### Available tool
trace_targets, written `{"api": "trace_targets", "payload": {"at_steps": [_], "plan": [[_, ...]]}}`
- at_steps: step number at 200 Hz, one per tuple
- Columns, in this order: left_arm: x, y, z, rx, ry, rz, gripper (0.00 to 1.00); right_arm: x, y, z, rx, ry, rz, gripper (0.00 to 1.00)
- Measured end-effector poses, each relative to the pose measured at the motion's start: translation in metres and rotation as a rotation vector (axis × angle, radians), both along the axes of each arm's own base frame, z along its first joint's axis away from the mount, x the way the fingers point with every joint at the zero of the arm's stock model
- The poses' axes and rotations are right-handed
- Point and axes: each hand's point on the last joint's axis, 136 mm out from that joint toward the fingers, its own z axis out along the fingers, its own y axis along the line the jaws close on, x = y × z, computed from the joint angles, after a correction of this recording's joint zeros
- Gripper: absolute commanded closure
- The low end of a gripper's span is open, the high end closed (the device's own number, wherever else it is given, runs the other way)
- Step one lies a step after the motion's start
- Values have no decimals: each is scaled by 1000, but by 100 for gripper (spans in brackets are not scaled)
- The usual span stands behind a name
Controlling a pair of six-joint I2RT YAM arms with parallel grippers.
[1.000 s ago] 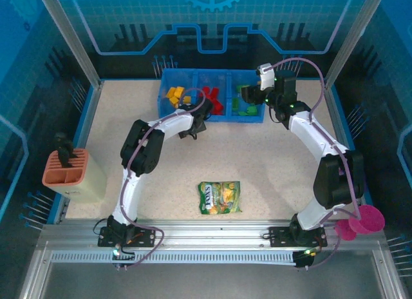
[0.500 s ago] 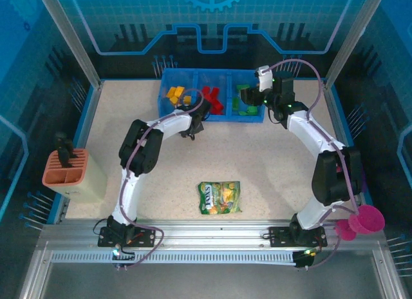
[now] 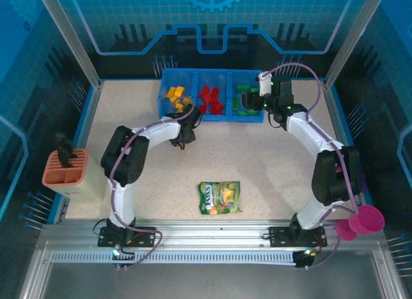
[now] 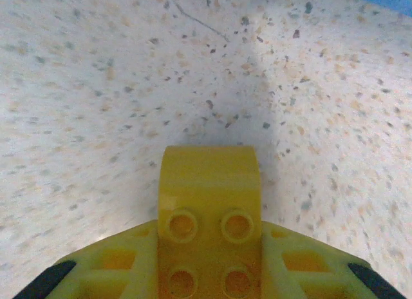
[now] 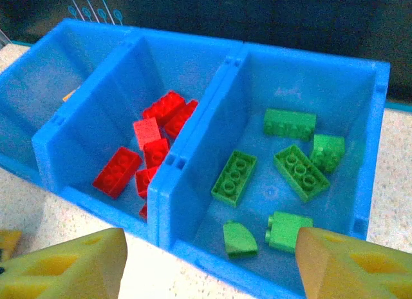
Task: Sort the legos into containers by color
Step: Pick up the lego from the center of the table, then place the lego in the container.
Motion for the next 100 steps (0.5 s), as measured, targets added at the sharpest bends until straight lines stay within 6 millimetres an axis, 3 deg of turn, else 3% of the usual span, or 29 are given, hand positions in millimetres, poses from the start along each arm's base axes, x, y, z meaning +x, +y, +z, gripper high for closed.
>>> {"api": "trace_targets", "payload": {"at_steps": [25, 58, 79, 100], "plan": [[14, 3, 54, -2, -115, -43, 78, -10, -5, -3, -19, 39, -35, 30], [56, 21, 128, -17, -320, -33, 78, -33, -10, -2, -16, 87, -91, 29], [78, 36, 147, 7, -388, -29, 78, -53, -16, 2, -19, 106, -116, 28], [101, 43, 148, 29, -433, -34, 79, -69, -18, 10, -32, 99, -127, 22]]}}
